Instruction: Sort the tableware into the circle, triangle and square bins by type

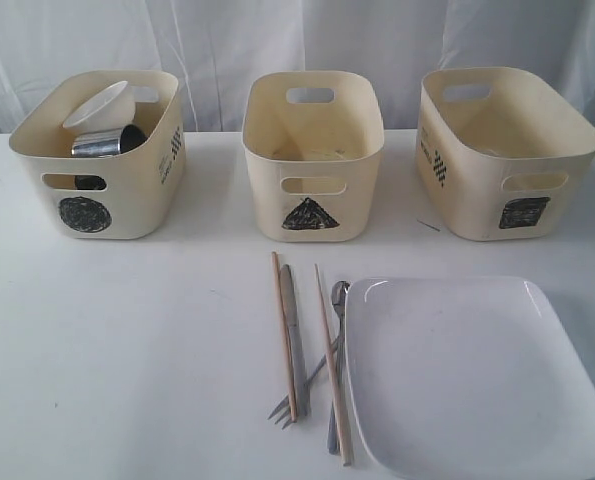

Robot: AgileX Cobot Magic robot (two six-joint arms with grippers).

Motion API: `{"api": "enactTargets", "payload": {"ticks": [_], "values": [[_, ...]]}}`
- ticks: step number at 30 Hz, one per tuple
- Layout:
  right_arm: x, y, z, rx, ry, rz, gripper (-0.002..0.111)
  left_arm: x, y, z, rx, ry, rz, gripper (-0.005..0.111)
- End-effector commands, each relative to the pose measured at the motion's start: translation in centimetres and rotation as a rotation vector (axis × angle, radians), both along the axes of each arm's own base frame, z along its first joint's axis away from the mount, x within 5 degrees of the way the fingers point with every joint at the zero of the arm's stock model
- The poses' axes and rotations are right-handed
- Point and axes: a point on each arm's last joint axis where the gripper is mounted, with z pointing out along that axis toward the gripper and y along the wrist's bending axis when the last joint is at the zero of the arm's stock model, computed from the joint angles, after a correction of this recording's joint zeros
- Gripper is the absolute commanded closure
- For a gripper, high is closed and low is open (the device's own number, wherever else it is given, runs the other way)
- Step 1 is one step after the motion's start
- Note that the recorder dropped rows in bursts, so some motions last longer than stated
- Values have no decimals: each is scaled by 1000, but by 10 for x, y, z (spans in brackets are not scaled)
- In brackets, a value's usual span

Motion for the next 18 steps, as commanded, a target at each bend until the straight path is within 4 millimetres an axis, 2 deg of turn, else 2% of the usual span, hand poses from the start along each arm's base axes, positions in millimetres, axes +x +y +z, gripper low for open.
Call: {"api": "enactTargets", "payload": {"ticks": [1, 5, 11, 15, 18], "values": [[0, 0, 0, -14, -12, 8, 108, -30, -2, -6, 8, 20, -43, 65], [0, 0, 0, -14, -12, 8, 108, -50, 1, -14, 54, 78, -38, 65], [0, 0, 0, -14, -12, 8, 108, -68, -1, -28, 20, 221, -65, 65], [0, 0, 0, -14, -12, 8, 108, -74, -3, -36, 30, 319, -94, 65], [0, 0, 0, -14, -12, 8, 108, -73, -3, -35, 42, 298, -99, 65]]}}
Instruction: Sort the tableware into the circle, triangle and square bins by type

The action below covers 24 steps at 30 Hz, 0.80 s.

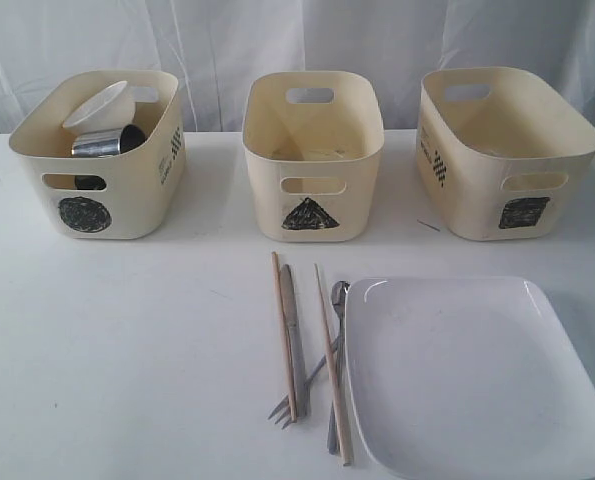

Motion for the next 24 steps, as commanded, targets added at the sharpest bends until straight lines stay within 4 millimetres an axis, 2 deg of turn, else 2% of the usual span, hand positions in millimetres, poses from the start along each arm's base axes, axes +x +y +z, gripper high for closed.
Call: {"api": "enactTargets", "payload": {"ticks": [1, 7, 11, 17, 24], "values": [[0, 0, 0, -14, -12, 8, 108, -1, -1, 0, 7, -10, -18, 65], [0, 0, 0, -14, -12, 8, 108, 3, 0, 9, 62, -144, -38, 65], [0, 0, 0, -14, -12, 8, 108, 4, -1, 10, 48, -157, -39, 65], [0, 0, 0, -14, -12, 8, 108, 14, -3, -7, -29, -223, -16, 65], [0, 0, 0, -14, -12, 8, 108, 18, -1, -40, -99, -304, 30, 65]]}}
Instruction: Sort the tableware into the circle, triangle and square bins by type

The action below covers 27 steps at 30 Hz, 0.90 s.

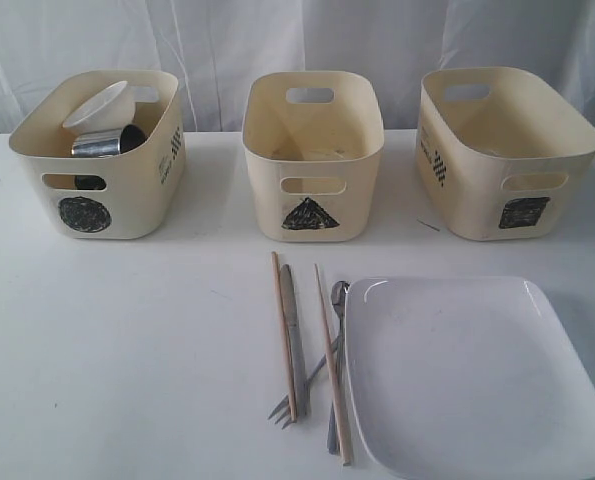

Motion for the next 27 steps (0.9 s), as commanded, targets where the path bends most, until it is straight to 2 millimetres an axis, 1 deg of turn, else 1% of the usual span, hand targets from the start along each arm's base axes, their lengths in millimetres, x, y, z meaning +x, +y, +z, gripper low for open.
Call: {"api": "enactTargets", "payload": {"ticks": [1, 8, 12, 15, 16, 22, 24, 27], "values": [[0, 0, 0, -14, -12, 8, 108, 1, 1, -18, -47, -53, 20, 65], [0, 0, 0, -14, -12, 8, 108, 4, 4, -46, -65, -102, 61, 65], [0, 0, 0, -14, -12, 8, 108, 7, 6, -67, -71, -110, 83, 65], [0, 0, 0, -14, -12, 8, 108, 12, 7, -83, -71, -88, 99, 65], [0, 0, 0, -14, -12, 8, 108, 14, 8, -92, -71, -78, 109, 65], [0, 0, 0, -14, -12, 8, 108, 19, 9, -127, -63, -10, 132, 65], [0, 0, 0, -14, -12, 8, 108, 20, 10, -124, -70, -40, 147, 65], [0, 0, 0, -14, -12, 8, 108, 20, 13, -126, 14, -36, 157, 65]]}}
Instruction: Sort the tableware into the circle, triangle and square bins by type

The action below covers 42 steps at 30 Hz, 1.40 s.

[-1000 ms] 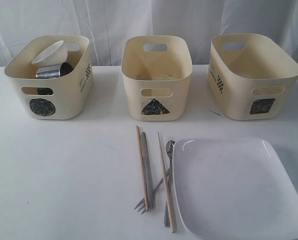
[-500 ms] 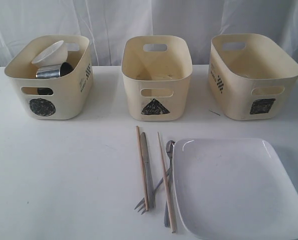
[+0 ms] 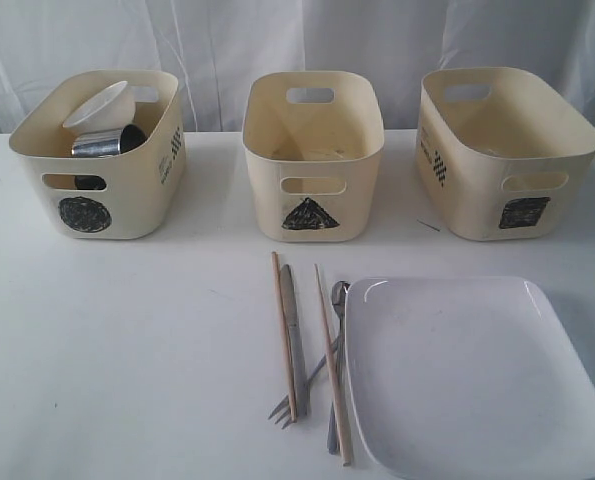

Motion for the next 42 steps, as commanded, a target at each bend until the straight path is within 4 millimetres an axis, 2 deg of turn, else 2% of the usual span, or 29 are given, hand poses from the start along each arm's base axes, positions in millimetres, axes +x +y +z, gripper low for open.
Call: {"api": "enactTargets", "payload": {"ticks": [1, 9, 17, 42], "values": [[0, 0, 0, -14, -12, 8, 108, 0, 3, -1, 30, -5, 28, 65], [0, 0, 0, -14, -12, 8, 108, 0, 5, -2, -31, 9, 68, 65], [0, 0, 0, -14, -12, 8, 108, 0, 3, -3, 37, 18, 29, 65], [0, 0, 0, -14, -12, 8, 108, 0, 3, -4, 41, 25, 25, 65]]}}
